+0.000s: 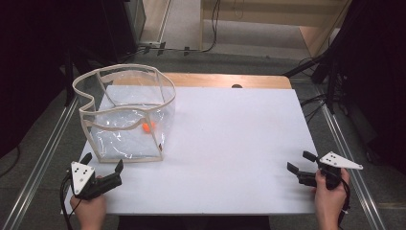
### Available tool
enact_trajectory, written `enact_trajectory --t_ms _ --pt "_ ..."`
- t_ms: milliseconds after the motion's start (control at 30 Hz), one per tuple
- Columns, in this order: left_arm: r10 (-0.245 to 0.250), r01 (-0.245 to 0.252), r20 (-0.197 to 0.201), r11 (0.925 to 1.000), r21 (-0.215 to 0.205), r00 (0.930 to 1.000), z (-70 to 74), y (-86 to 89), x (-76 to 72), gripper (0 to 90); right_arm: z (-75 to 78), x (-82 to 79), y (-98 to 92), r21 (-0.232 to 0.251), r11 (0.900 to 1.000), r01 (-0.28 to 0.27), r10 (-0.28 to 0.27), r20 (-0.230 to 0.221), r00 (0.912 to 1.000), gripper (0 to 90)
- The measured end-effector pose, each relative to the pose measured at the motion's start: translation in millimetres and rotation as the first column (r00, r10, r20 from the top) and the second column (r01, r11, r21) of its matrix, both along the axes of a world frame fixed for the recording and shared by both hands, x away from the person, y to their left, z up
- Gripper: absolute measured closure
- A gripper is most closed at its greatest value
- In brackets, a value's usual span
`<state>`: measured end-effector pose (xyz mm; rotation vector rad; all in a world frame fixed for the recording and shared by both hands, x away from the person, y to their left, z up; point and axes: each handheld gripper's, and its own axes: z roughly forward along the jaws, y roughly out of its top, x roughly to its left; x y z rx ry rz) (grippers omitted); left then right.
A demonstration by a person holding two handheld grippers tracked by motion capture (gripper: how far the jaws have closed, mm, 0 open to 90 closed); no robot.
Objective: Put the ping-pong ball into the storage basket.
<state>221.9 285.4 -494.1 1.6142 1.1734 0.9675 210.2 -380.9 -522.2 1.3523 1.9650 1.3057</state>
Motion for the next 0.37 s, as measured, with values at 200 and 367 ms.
enact_trajectory --t_ms 200,367 --pt "0.0 0.0 -0.001 1.0 0.006 1.0 -0.1 -0.2 -0.3 0.0 0.3 -3.3 -4.9 -0.004 1.0 0.027 -0.027 0.023 0.9994 10.6" --pt "0.002 -0.002 0.0 1.0 0.008 1.0 -0.1 -0.4 -0.5 0.0 -0.2 -3.8 -6.2 0.013 0.999 0.032 -0.033 0.026 0.9991 10.6"
